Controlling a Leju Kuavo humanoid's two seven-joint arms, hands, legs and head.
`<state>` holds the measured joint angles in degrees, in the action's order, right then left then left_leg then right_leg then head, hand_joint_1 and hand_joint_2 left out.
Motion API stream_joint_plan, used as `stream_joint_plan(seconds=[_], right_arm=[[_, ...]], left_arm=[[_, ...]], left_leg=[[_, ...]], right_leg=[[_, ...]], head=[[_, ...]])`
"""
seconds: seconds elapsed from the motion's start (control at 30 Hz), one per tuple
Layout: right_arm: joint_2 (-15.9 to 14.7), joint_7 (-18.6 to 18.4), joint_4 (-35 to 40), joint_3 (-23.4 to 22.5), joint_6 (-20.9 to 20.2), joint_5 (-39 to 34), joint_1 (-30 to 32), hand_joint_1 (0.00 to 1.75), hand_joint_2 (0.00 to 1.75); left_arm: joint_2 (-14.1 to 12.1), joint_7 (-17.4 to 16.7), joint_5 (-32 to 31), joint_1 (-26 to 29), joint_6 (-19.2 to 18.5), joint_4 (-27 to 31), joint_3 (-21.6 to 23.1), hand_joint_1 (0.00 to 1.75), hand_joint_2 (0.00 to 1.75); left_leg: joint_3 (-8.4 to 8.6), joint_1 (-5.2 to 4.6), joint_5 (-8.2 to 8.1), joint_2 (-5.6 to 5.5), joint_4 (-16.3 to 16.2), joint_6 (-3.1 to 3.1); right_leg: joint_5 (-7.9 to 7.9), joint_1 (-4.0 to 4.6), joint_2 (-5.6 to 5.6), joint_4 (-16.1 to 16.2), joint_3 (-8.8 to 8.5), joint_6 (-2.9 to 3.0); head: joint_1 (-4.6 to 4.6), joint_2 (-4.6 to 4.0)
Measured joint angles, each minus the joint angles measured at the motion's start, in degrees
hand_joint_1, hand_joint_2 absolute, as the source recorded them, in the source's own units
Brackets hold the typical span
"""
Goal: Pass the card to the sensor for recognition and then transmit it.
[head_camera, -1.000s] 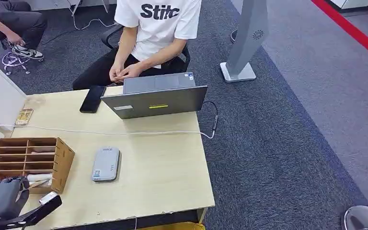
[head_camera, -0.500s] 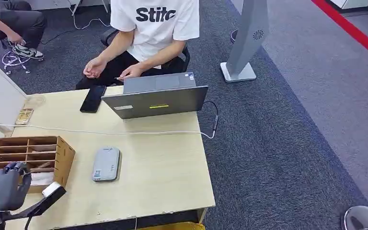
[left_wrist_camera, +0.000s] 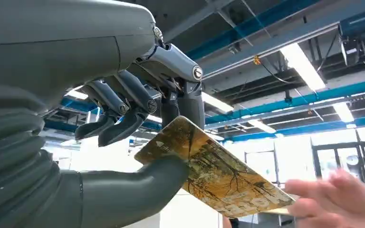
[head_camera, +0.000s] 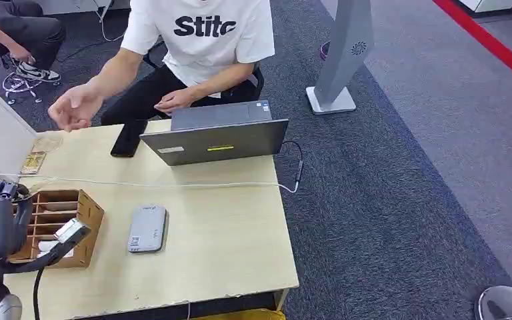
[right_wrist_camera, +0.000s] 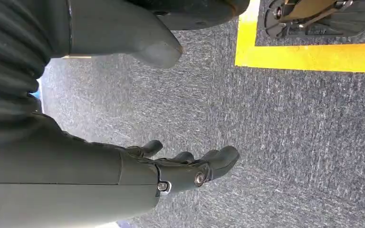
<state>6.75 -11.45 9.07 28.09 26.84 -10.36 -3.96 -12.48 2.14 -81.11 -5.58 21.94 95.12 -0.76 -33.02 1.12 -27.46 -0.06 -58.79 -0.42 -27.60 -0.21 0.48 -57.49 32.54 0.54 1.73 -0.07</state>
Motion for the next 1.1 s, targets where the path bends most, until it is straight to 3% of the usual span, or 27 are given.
stream_joint_plan(seconds=[0.1, 0.2, 0.27, 0.33, 0.47, 0.57, 0.6, 0.63, 1.1], right_arm=[[0.0, 0.0, 0.0, 0.2, 0.0, 0.3, 0.0, 0.00, 1.75], [0.0, -0.7, 0.0, 0.9, -0.1, 1.2, -0.1, 0.00, 1.75], [0.0, -0.9, 0.0, 1.4, -0.2, 1.5, -0.2, 0.00, 1.75], [0.0, -1.1, 0.0, 1.7, -0.4, 1.9, -0.3, 0.00, 1.75], [0.0, -1.6, 0.0, 2.7, -0.7, 2.3, -0.5, 0.00, 1.75], [-0.1, -1.6, 0.0, 3.0, -0.9, 2.6, -0.5, 0.00, 1.75], [-0.1, -1.6, 0.0, 3.1, -0.9, 2.6, -0.5, 0.00, 1.75], [-0.1, -1.6, 0.0, 3.2, -0.9, 2.6, -0.6, 0.00, 1.75], [-0.1, -1.6, 0.0, 3.9, -0.7, 2.4, -0.6, 0.00, 1.75]], left_arm=[[0.0, -1.3, -3.1, -1.8, 0.3, 0.0, 0.6, 1.75, 1.75], [-0.3, -5.4, -6.0, -7.0, -0.4, -1.2, 1.3, 1.75, 1.75], [-2.6, -11.5, -6.1, -11.0, -0.3, -3.5, 3.3, 1.75, 1.75], [-4.9, -14.9, -6.1, -15.2, -0.5, -6.5, 5.4, 1.75, 1.75], [-8.0, -16.9, -6.1, -22.5, -0.9, -13.5, 8.5, 1.75, 1.75], [-9.7, -18.6, -6.1, -26.2, 0.8, -17.7, 10.9, 1.75, 1.75], [-9.9, -18.7, -6.1, -26.8, 1.2, -18.4, 11.2, 0.16, 1.75], [-10.1, -18.9, -6.1, -27.2, 1.7, -19.1, 11.5, 0.00, 1.75], [-9.7, -19.2, -6.1, -27.3, 3.8, -21.2, 12.7, 0.00, 1.75]], left_leg=[[-0.04, 0.00, 0.00, -0.03, 0.0, 0.00], [-0.05, 0.00, 0.02, -0.06, 0.0, -0.01], [-0.04, 0.02, 0.06, -0.01, 0.0, -0.02], [-0.02, 0.03, 0.09, -0.03, 0.0, -0.03], [-0.03, 0.05, 0.14, 0.05, 0.0, 0.01], [-0.03, 0.05, 0.14, 0.06, 0.0, 0.01], [-0.04, 0.05, 0.13, 0.06, 0.0, 0.01], [-0.04, 0.04, 0.13, 0.06, 0.0, 0.01], [-0.05, 0.04, 0.12, 0.05, 0.0, 0.02]], right_leg=[[0.00, 0.00, -0.03, 0.0, 0.03, 0.00], [0.01, 0.00, -0.07, 0.0, 0.02, -0.01], [0.06, 0.02, -0.02, 0.0, 0.03, 0.05], [0.09, 0.02, -0.02, 0.0, 0.03, 0.04], [0.12, 0.05, 0.05, 0.0, 0.04, 0.06], [0.12, 0.05, 0.05, 0.0, 0.04, 0.06], [0.11, 0.05, 0.05, 0.0, 0.04, 0.05], [0.11, 0.05, 0.05, 0.0, 0.04, 0.05], [0.11, 0.04, 0.05, 0.0, 0.05, 0.04]], head=[[0.04, 0.00], [0.02, 0.00], [0.02, 0.00], [-0.09, 0.00], [-0.13, 0.00], [-0.13, 0.00], [-0.11, 0.00], [-0.09, 0.00], [-0.09, 0.00]])
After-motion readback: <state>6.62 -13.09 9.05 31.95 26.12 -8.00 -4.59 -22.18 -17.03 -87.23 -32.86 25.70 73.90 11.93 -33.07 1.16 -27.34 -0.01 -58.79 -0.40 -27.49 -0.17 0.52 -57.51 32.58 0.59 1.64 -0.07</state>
